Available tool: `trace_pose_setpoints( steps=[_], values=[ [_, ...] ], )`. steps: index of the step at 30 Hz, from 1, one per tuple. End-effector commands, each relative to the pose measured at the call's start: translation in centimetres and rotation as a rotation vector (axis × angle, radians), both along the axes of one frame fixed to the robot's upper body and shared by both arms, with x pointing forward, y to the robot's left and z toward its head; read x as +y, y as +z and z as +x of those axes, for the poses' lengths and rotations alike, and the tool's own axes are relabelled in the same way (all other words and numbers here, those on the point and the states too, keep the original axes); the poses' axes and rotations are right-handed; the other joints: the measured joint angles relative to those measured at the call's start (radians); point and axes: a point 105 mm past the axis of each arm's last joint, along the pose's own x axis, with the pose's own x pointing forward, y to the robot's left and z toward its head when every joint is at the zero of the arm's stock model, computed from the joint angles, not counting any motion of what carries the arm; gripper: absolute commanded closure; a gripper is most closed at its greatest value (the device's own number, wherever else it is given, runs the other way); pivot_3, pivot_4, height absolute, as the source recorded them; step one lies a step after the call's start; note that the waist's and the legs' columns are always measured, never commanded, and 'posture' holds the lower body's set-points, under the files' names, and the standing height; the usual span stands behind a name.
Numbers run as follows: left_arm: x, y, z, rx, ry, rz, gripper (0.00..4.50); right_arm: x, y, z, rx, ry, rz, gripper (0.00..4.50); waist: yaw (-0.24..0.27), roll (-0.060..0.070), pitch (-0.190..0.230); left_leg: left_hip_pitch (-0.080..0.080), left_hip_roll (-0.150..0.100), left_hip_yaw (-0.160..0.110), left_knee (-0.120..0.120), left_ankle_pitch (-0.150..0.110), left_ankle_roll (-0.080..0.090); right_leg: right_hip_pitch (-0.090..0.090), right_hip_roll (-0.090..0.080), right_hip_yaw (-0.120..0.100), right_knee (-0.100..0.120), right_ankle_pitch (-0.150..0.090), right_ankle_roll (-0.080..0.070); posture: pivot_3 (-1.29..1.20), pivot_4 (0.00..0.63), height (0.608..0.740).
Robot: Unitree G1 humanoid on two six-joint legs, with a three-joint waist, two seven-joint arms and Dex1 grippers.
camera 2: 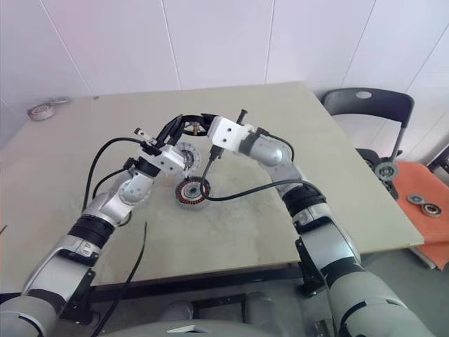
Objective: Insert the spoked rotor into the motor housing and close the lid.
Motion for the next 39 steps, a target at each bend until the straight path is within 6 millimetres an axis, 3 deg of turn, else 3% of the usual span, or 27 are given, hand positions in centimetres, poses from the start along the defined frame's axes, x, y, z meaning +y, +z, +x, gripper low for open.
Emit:
trace_pose_setpoints(
  steps=[1,15,30,39],
  values=[
    [0.2,2.4,-1.3,-0.254,-0.006,0.186,4.50,-3.3,-2.9,1.1,0.160,-0.082,-0.092,4.05,0.001,0.000,0.000,0.000,0.000,0.000,0.000,0.000,0.000,0.000,0.000,0.000,0.000,0.000,0.000,0.00,0.000,0.740],
    [-0.9,1.9,-2.6,-0.450,-0.110,0.368,4.50,-2.7,-3.7,0.2,0.201,-0.019,-0.146,4.05,0.003,0.000,0.000,0.000,0.000,0.000,0.000,0.000,0.000,0.000,0.000,0.000,0.001,0.000,0.000,0.00,0.000,0.740],
    [0.3,0.9,-1.4,-0.396,-0.077,0.367,4.50,-2.7,-3.3,0.3,0.180,-0.017,-0.146,4.11,0.006,-0.001,-0.001,0.000,0.000,0.000,0.000,0.000,0.000,0.000,0.000,0.000,0.001,0.000,0.000,0.00,0.000,0.740],
    [0.0,3.4,-2.4,-0.456,-0.098,0.284,4.50,-2.4,-3.5,0.6,0.180,-0.025,-0.160,4.11,0.002,-0.001,-0.001,0.000,0.000,0.000,0.000,0.000,0.000,-0.001,0.000,0.000,0.001,0.000,0.000,0.00,0.000,0.740]
  ],
)
